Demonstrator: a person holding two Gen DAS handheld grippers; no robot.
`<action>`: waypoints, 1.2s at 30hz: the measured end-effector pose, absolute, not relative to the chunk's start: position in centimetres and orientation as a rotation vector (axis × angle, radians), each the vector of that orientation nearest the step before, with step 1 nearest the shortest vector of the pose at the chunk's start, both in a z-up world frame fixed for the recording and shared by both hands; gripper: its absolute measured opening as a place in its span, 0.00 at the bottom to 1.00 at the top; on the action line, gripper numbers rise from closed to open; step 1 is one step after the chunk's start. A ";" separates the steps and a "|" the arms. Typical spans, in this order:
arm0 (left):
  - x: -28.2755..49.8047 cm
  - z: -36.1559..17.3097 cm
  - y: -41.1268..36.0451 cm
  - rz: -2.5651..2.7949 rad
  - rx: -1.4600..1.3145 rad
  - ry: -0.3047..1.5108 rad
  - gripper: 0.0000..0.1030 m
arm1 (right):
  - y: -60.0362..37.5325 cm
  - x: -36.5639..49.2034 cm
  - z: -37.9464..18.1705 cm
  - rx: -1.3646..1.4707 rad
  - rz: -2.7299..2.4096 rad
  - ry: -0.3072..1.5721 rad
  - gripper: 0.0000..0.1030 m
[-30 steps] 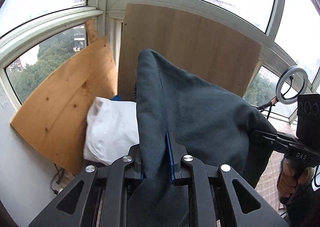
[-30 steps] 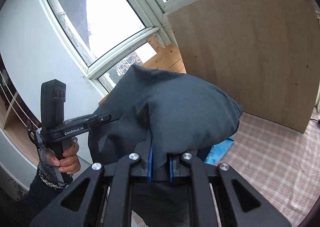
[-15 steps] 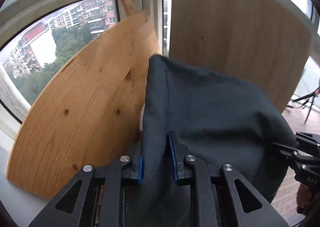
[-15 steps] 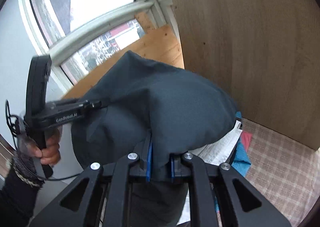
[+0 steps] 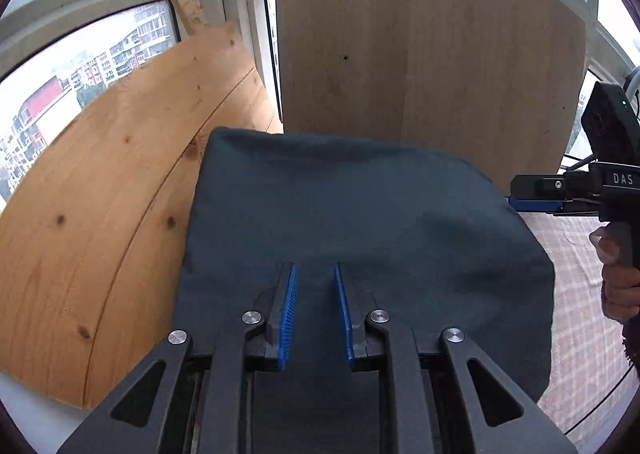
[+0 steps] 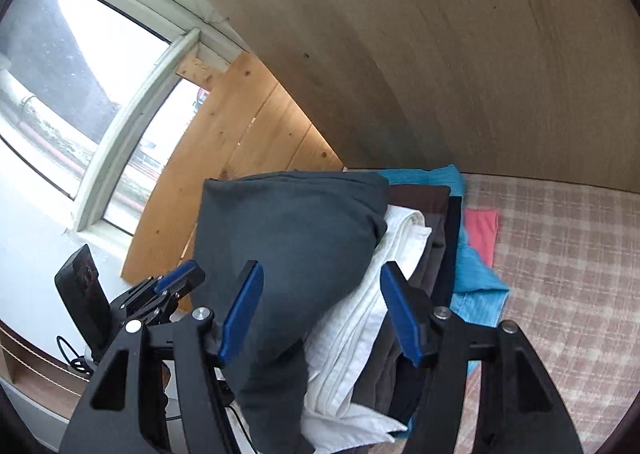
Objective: Fold clothes
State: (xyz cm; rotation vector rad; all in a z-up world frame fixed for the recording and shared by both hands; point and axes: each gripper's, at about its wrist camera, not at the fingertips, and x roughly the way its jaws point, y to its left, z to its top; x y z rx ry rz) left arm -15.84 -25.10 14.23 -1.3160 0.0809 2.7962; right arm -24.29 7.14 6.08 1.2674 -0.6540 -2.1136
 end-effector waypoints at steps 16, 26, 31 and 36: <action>-24.6 11.0 -25.5 2.809 -1.367 0.085 0.15 | 4.4 -28.9 6.8 1.227 -2.338 -0.377 0.10; -26.8 12.3 -25.6 2.832 -1.337 0.075 0.16 | 6.3 -26.3 10.5 1.022 -2.339 -0.403 0.27; -25.9 13.0 -26.2 2.860 -1.386 0.065 0.17 | 1.5 -30.0 7.2 1.209 -2.496 -0.082 0.40; -21.7 16.1 -26.6 2.922 -1.308 0.093 0.17 | 4.0 -28.4 9.1 1.175 -2.512 -0.205 0.40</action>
